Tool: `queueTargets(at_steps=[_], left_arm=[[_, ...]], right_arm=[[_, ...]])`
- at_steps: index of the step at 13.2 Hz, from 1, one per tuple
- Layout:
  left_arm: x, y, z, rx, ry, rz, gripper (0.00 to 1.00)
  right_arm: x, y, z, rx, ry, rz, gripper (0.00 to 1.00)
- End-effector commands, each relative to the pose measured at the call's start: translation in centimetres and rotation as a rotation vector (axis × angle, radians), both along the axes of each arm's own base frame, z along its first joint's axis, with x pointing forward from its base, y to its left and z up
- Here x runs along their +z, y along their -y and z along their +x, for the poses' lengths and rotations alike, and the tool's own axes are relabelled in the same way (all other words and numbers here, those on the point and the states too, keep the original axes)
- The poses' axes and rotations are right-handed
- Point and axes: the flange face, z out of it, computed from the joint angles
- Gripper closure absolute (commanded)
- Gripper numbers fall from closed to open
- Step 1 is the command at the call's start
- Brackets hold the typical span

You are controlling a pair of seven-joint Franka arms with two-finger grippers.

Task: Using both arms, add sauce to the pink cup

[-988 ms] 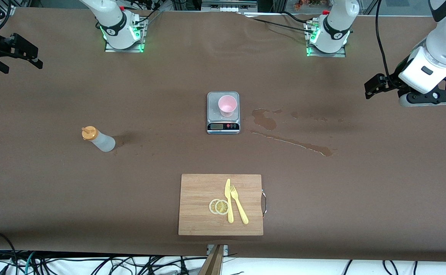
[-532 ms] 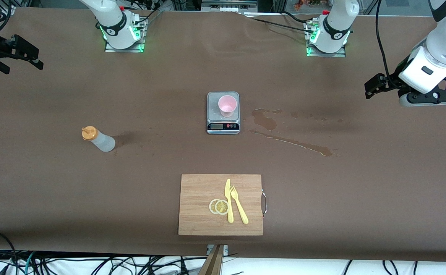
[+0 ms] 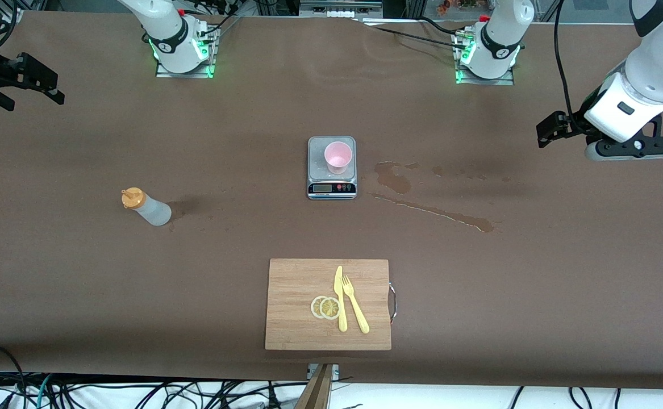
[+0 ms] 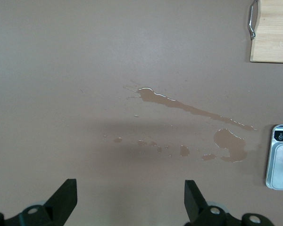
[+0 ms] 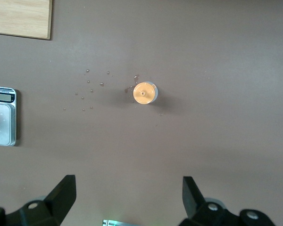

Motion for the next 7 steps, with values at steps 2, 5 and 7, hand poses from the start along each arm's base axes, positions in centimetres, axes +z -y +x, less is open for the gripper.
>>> queueTargets(at_steps=[2, 5, 7], left_arm=[[0.61, 0.38, 0.16, -0.001, -0.003, -0.006, 0.00], [0.47, 0.53, 0.09, -0.004, -0.012, -0.005, 0.00], [0.54, -0.14, 0.12, 0.008, -0.012, -0.005, 0.00]], right_arm=[[0.43, -0.03, 0.09, -0.008, 0.004, -0.031, 0.00], [0.45, -0.19, 0.11, -0.006, 0.005, -0.031, 0.00], [0.45, -0.18, 0.11, -0.006, 0.005, -0.033, 0.00]])
